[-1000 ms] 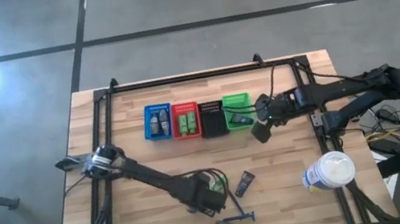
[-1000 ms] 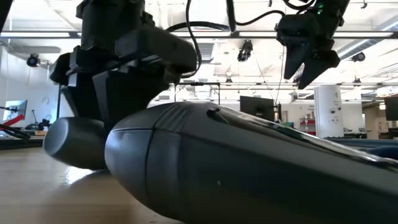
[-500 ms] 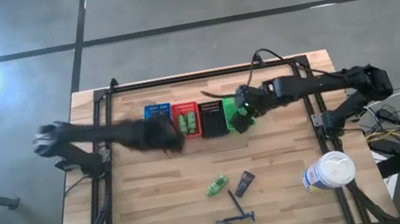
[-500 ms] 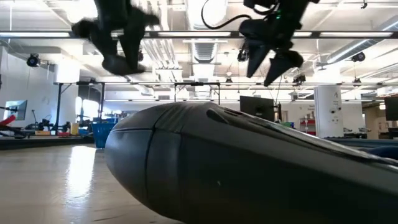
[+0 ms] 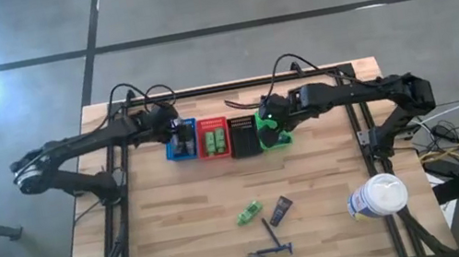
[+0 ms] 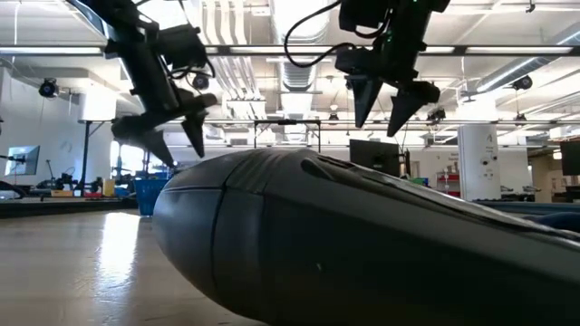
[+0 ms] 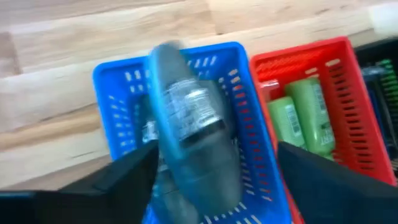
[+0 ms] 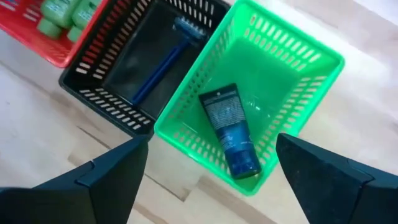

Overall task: Pick & Place Travel size toiletries
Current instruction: Put the deodorant into the blue basket

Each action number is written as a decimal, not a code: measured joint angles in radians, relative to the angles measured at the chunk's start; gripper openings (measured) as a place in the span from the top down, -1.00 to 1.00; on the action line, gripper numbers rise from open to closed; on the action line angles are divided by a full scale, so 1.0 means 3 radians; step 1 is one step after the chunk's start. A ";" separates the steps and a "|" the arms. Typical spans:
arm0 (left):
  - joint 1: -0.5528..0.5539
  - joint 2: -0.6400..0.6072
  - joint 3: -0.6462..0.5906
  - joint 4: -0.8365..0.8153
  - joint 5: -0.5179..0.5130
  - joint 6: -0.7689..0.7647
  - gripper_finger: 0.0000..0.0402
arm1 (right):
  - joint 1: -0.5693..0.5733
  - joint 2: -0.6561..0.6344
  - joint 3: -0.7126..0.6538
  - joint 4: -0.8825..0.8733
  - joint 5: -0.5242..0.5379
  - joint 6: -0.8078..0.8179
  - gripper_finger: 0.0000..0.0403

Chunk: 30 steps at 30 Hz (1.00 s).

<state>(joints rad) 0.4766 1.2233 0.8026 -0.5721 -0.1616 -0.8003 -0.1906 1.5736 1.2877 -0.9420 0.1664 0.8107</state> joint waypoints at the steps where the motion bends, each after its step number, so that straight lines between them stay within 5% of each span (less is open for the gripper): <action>1: 0.0004 0.0005 0.0001 0.0015 0.0019 0.0043 -0.71 | 0.0007 0.0002 -0.0004 -0.0007 -0.0043 0.0003 -0.75; 7: -0.0207 -0.0092 0.0220 -0.0190 0.0229 0.0046 -0.95 | 0.0215 -0.0029 -0.0119 -0.0017 -0.0233 -0.0259 -0.68; 11: -0.1034 -0.0208 0.0375 0.0106 0.0463 0.0143 -0.88 | 0.0567 -0.0049 -0.0220 -0.0096 -0.0310 -0.0398 -0.62; 16: -0.2732 0.0048 0.0438 0.0622 -0.0408 0.0392 -0.82 | 0.1164 -0.0053 -0.0331 -0.0159 -0.0314 -0.0238 -0.58; 20: -0.3651 0.0577 0.0504 0.1168 -0.1172 0.0555 -0.80 | 0.1626 -0.0054 -0.0373 -0.0155 -0.0305 0.0016 -0.57; 25: -0.3858 0.1388 0.1124 0.0971 -0.0935 0.0563 -0.80 | 0.2061 -0.0054 -0.0380 -0.0061 -0.0306 0.0411 -0.64; 30: -0.3818 0.1852 0.1894 -0.0034 -0.0625 0.0565 -0.79 | 0.2406 -0.0040 -0.0380 0.0382 -0.0368 0.0866 -0.72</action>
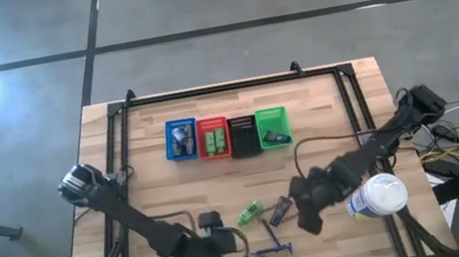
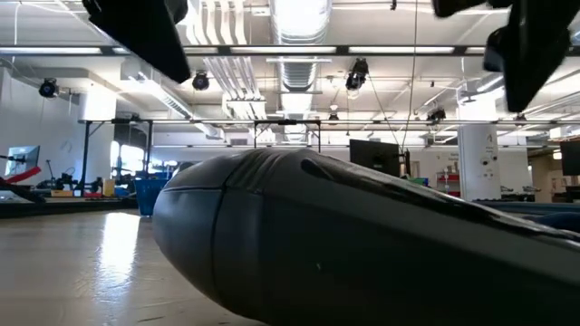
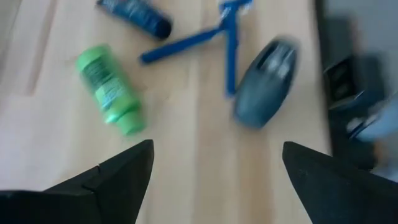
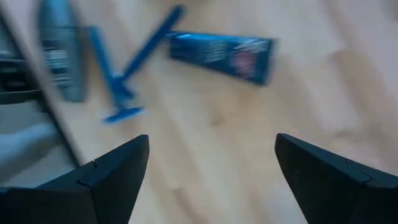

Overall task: Pick & Place Travel size toiletries
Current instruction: Put the deodorant into the blue basket

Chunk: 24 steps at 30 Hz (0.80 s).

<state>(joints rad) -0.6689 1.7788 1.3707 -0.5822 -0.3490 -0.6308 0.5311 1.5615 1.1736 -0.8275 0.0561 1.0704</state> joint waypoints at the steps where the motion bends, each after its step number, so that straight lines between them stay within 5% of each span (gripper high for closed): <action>1: 0.0000 0.0043 0.0109 -0.0226 0.0008 0.0017 -0.77 | 0.0062 0.0012 0.0000 0.0105 0.0013 0.0060 -0.73; 9: -0.0069 -0.0248 -0.0046 -0.0523 0.0131 0.0180 -0.62 | 0.0385 0.0335 0.0092 0.1164 0.0086 -0.0149 -0.70; 24: -0.0123 -0.1460 -0.1587 0.0690 0.0196 -0.0016 -0.62 | 0.0435 0.1833 0.1472 0.0708 0.0410 -0.0251 -0.52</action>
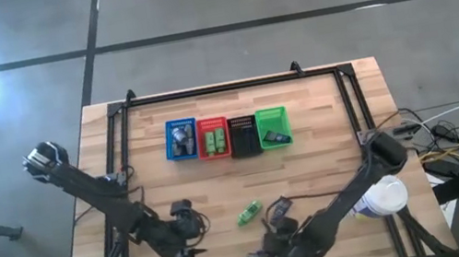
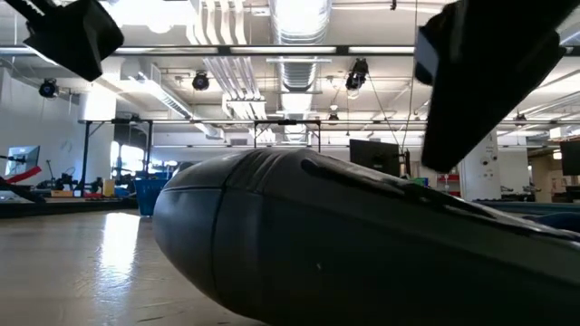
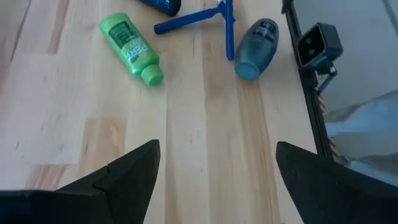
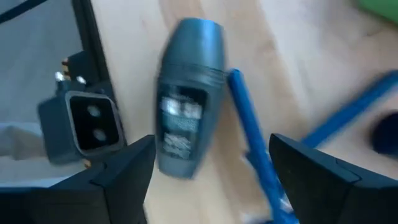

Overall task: Pick & Place Travel size toiletries
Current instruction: Put the deodorant into the blue basket

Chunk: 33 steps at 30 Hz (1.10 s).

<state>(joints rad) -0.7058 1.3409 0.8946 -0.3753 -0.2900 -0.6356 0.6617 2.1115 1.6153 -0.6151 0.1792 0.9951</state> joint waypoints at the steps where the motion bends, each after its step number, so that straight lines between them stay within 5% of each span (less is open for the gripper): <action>1: -0.0008 -0.0063 -0.0058 0.0015 0.0009 0.0006 -0.62 | 0.0000 0.0062 0.0077 0.0001 -0.0018 0.0003 -0.51; 20: -0.0032 -0.0654 -0.0643 0.0028 0.0016 0.0031 -0.62 | -0.0126 0.0786 0.0758 -0.0323 -0.0142 0.0391 -0.57; 26: -0.0034 -0.0653 -0.0656 0.0035 0.0016 0.0033 -0.62 | -0.0171 0.0920 0.1057 -0.0755 -0.0041 -0.0013 -0.39; 33: -0.0035 -0.0653 -0.0656 0.0169 0.0018 0.0031 -0.62 | -0.0271 0.0914 0.1088 -0.0862 -0.0021 -0.0277 0.05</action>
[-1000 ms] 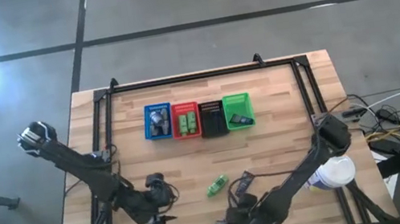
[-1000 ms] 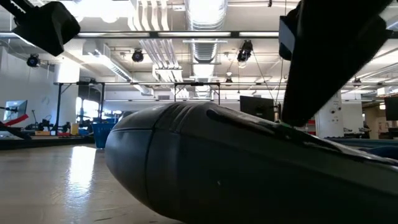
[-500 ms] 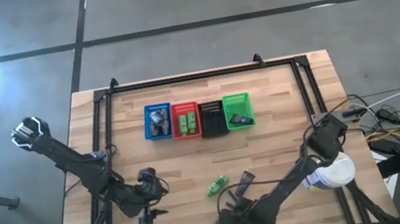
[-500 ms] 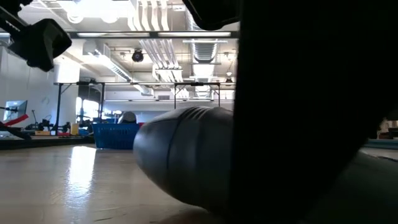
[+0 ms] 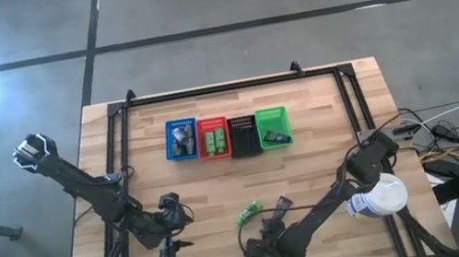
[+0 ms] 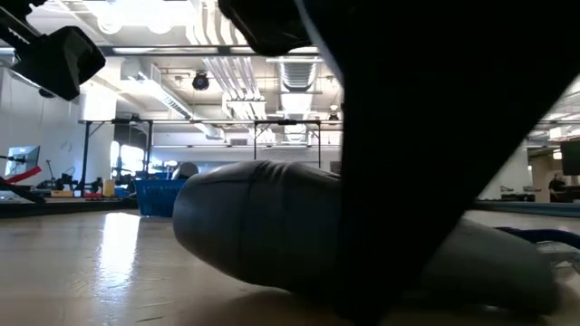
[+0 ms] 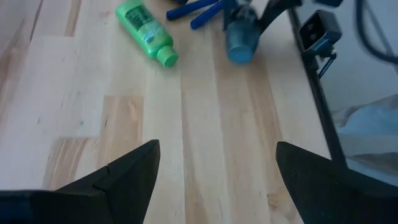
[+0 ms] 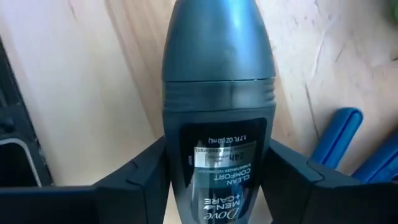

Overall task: Pick & Place Travel size toiletries
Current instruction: Put the deodorant into the blue basket

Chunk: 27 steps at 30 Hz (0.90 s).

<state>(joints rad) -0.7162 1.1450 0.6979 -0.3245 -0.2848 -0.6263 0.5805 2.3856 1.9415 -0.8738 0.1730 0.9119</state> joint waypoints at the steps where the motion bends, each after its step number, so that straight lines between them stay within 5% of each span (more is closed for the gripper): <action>1: 0.0000 0.0000 0.0000 0.0037 0.0000 0.0034 -0.62 | -0.0015 -0.0008 -0.0001 0.0001 -0.0033 0.0000 0.05; 12: -0.0051 0.0003 0.0008 0.0281 -0.0119 0.1454 -0.59 | -0.0381 -0.0592 0.0010 0.0092 -0.0726 -0.0233 0.05; 19: -0.0041 0.0003 0.0025 0.0994 -0.1223 0.2964 -0.59 | -0.0819 -0.0895 -0.0057 0.0150 -0.1236 -0.0537 0.05; 22: 0.0078 0.0005 0.0026 0.1308 -0.1135 0.3548 -0.59 | -0.0964 -0.0952 -0.0058 0.0146 -0.1372 -0.0770 0.05; 27: 0.0333 0.0054 0.0066 0.1382 -0.1028 0.3762 -0.59 | -0.1213 -0.1001 -0.0057 0.0113 -0.1554 -0.1132 0.05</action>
<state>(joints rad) -0.6164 1.1611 0.7177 0.0900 -0.5930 0.5023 0.2166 2.0853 1.9244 -0.8398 -0.2931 0.5723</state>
